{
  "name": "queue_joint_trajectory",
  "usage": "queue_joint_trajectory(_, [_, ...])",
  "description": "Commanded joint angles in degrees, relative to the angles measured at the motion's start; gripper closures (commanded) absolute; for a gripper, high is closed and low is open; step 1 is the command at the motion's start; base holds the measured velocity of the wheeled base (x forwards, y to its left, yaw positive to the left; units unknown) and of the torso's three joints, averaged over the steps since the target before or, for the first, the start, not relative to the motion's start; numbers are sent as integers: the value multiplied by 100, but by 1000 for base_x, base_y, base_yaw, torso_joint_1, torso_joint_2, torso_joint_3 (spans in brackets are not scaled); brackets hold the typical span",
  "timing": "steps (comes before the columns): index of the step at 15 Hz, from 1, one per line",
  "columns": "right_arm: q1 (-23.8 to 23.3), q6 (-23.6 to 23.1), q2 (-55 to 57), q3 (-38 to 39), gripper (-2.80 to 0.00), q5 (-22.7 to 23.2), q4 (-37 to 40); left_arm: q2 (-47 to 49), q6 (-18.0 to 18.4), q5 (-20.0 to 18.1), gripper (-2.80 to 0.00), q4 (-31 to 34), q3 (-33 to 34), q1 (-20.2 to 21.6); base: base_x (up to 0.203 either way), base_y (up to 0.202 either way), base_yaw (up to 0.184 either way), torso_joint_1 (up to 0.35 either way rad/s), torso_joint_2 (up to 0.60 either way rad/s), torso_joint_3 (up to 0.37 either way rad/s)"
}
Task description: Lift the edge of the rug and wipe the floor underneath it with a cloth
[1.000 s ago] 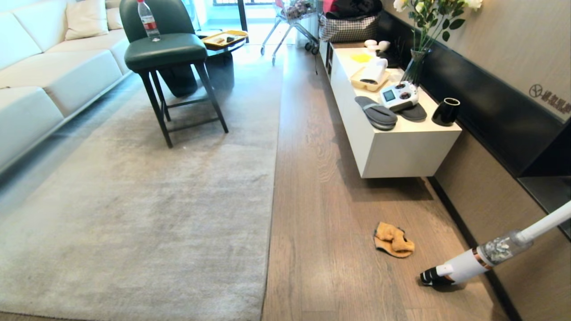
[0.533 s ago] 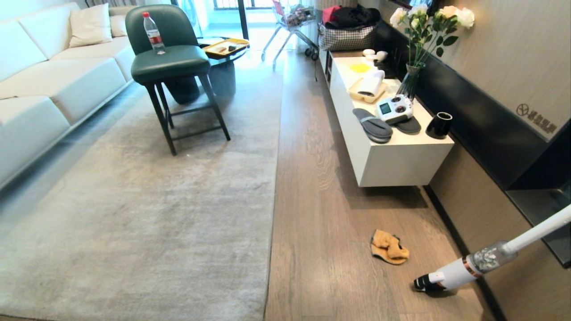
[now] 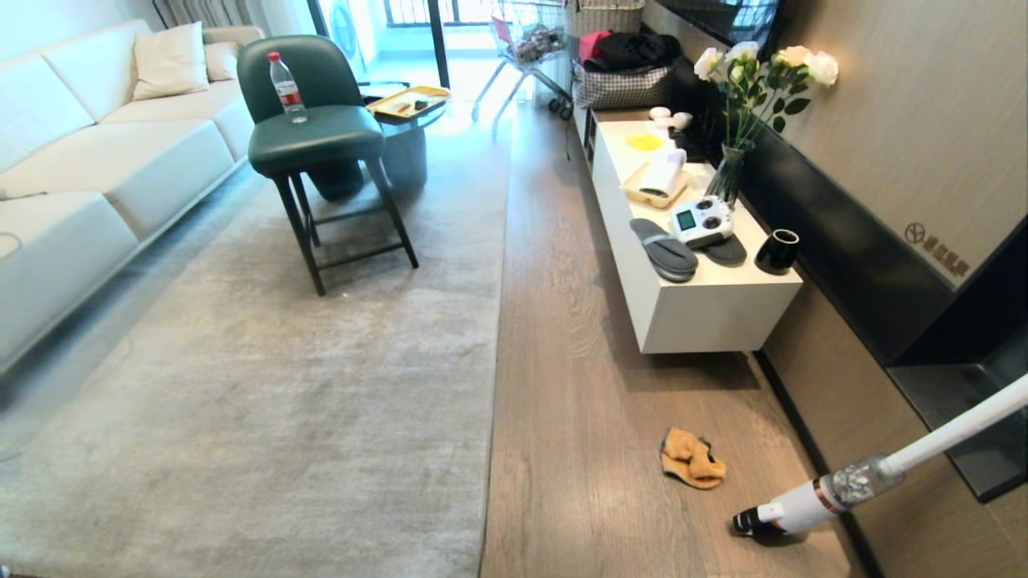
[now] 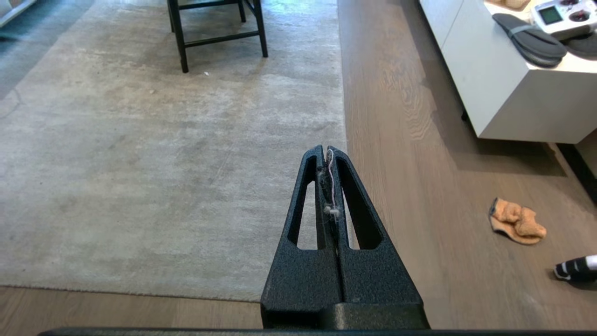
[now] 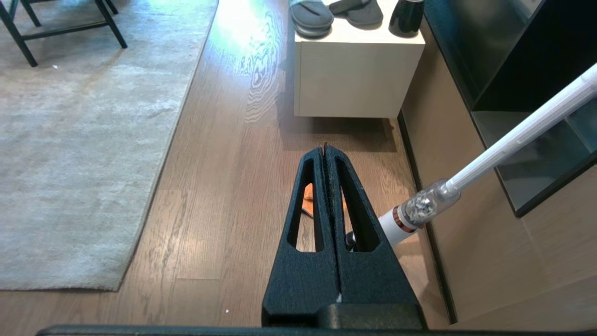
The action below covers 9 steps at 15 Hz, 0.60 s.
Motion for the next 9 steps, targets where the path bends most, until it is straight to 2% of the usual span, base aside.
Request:
queue_joint_trajectory(1, [0,1,7,0,0,4,2,0,-6,3,0,-2,0,0,0,0,0,144,-496,-349])
queue_joint_trajectory(9, [0,-6,7,0,0,4,2,0,-6,3,0,3,0,0,0,0,0,177,-522,-350])
